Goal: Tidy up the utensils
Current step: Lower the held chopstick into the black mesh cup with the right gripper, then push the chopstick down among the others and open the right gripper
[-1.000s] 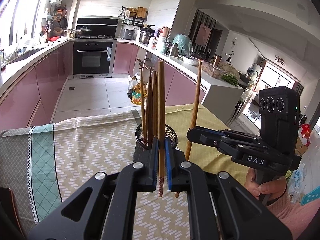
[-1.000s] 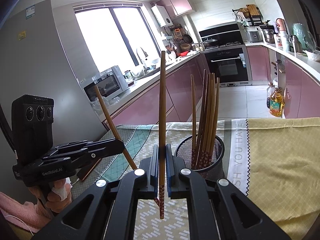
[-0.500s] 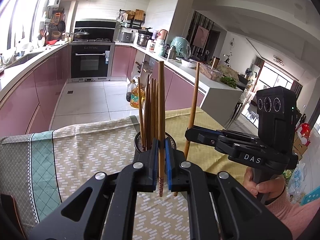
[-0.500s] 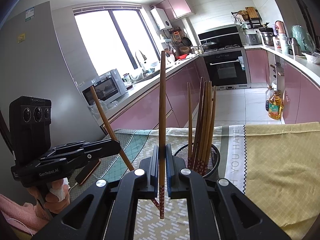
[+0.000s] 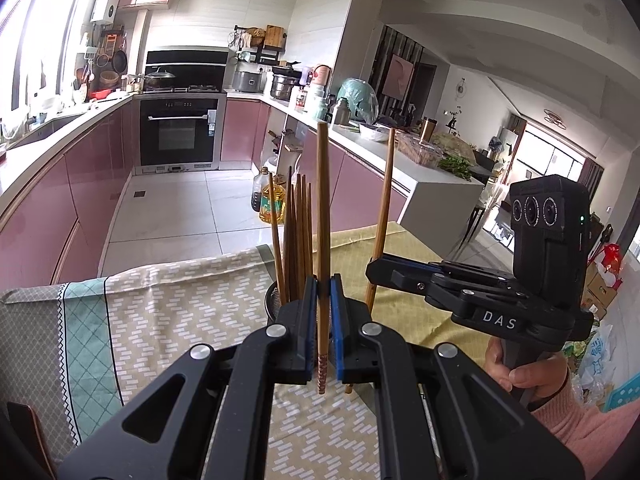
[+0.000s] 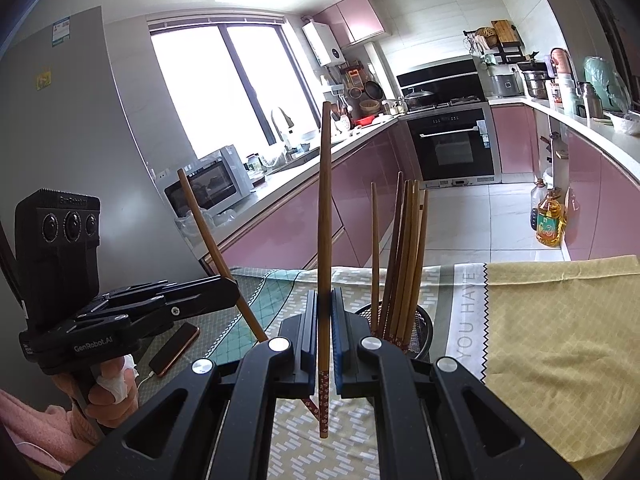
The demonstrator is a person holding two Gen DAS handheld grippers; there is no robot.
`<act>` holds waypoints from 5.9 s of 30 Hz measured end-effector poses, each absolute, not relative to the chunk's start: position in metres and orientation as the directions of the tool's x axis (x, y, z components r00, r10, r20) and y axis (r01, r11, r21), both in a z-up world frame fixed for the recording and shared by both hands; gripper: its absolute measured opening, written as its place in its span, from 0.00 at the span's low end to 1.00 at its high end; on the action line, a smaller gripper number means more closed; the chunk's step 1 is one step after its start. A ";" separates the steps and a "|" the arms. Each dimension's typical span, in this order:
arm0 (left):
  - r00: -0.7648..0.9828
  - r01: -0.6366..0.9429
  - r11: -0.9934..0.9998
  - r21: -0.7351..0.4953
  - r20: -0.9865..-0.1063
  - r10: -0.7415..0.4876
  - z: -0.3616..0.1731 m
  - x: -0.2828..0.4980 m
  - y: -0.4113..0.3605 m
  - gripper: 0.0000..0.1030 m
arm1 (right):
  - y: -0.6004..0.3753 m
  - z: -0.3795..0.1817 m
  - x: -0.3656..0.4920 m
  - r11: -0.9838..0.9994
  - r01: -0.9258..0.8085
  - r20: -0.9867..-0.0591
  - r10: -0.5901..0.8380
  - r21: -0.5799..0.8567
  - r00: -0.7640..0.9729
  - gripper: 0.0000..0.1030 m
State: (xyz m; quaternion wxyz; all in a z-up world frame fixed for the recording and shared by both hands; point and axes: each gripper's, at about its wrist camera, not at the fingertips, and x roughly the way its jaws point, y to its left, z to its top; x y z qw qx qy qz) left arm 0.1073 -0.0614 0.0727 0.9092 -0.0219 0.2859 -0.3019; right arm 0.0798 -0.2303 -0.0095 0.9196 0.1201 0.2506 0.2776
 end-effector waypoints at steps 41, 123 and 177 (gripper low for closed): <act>0.702 0.524 0.832 -0.183 -0.459 -0.544 0.082 0.108 -0.079 0.07 | -0.234 0.009 0.109 0.839 -0.433 -0.361 0.536 0.329 0.763 0.05; 0.656 0.500 0.854 -0.143 -0.582 -0.481 0.045 0.139 -0.096 0.07 | -0.233 -0.038 0.131 0.853 -0.368 -0.471 0.514 0.370 0.717 0.05; 0.631 0.501 0.850 -0.161 -0.605 -0.486 0.025 0.163 -0.101 0.07 | -0.229 -0.050 0.142 0.852 -0.363 -0.496 0.517 0.377 0.698 0.05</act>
